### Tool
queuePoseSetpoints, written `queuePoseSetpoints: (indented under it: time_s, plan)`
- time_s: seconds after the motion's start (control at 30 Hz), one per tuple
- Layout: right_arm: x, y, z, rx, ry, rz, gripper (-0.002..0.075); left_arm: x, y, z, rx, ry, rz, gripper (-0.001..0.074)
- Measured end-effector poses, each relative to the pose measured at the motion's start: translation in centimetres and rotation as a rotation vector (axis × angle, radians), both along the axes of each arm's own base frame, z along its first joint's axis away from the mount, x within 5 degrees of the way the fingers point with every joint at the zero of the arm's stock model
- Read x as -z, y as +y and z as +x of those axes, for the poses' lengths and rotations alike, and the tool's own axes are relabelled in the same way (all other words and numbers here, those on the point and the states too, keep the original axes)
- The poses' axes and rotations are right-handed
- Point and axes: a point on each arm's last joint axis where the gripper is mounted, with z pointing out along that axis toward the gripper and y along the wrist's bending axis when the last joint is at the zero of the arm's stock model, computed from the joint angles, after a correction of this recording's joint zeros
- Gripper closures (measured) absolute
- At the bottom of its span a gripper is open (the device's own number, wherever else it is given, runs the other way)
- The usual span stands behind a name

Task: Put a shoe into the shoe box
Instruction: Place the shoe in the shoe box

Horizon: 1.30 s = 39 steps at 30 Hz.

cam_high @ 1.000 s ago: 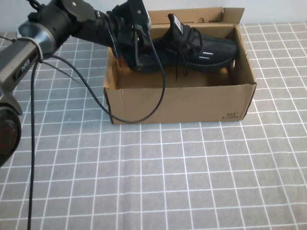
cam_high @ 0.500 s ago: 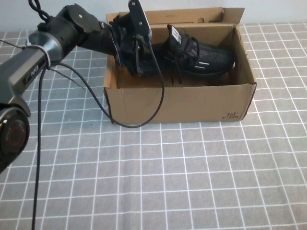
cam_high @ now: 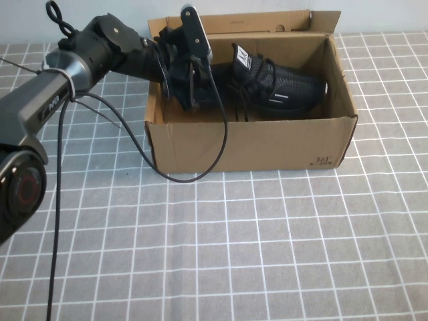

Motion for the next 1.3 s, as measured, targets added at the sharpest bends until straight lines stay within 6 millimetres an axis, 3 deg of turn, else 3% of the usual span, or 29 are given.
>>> queuePoseSetpoints:
  time_s: [0.57, 0.9, 1.0, 1.2, 1.3]
  plan:
    - [0.0, 0.1, 0.0, -0.004, 0.003, 0.005, 0.0742, 0.1, -0.1, -0.3, 0.014, 0.036, -0.01, 0.0715]
    - [0.0, 0.3, -0.2, -0.025, 0.022, 0.03, 0.0742, -0.1, 1.4, 0.3, -0.021, 0.041, -0.051, 0.0709]
    - [0.1, 0.4, -0.2, -0.031, 0.027, 0.037, 0.0742, -0.2, 1.5, 0.4, -0.031, 0.044, -0.075, 0.0654]
    - [0.1, 0.6, -0.3, -0.043, 0.037, 0.052, 0.0742, -0.9, 1.4, 0.9, -0.088, 0.024, -0.167, 0.0409]
    - [0.1, 0.6, -0.4, -0.044, 0.038, 0.053, 0.0742, -1.1, 1.3, 1.0, -0.106, 0.024, -0.201, 0.0354]
